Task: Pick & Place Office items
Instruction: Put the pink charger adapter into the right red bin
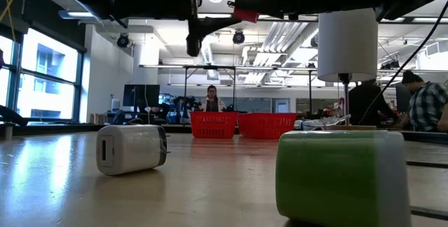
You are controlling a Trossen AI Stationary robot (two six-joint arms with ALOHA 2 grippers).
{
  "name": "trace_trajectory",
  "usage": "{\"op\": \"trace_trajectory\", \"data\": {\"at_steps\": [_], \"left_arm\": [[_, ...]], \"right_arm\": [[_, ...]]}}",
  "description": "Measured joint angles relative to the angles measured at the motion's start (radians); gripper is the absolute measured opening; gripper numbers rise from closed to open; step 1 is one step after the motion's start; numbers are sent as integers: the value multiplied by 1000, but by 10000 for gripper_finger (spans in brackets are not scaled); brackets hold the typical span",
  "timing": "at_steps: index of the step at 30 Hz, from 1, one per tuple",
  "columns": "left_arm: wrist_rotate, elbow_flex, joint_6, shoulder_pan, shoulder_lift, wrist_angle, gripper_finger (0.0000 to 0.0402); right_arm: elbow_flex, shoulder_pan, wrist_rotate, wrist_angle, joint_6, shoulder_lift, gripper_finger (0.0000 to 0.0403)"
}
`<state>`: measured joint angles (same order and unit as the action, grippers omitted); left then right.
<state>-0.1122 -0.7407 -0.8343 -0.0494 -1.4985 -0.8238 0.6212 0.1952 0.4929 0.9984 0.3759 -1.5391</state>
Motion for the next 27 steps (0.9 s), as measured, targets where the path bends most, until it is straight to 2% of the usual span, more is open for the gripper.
{"op": "trace_trajectory", "data": {"at_steps": [8, 14, 19, 27], "left_arm": [[-29, -18, 6, -26, -34, -73, 246], [-68, -46, -7, -28, -84, -56, 246], [-138, -76, -76, -42, -128, -49, 246], [-177, -78, -110, -56, -134, -3, 246]], "right_arm": [[1, 0, 0, -30, -8, 1, 145], [-1, -11, -5, -68, -18, 0, 145], [1, -11, -3, -71, -18, 0, 145], [1, -13, 9, -86, -13, 0, 145]]}}
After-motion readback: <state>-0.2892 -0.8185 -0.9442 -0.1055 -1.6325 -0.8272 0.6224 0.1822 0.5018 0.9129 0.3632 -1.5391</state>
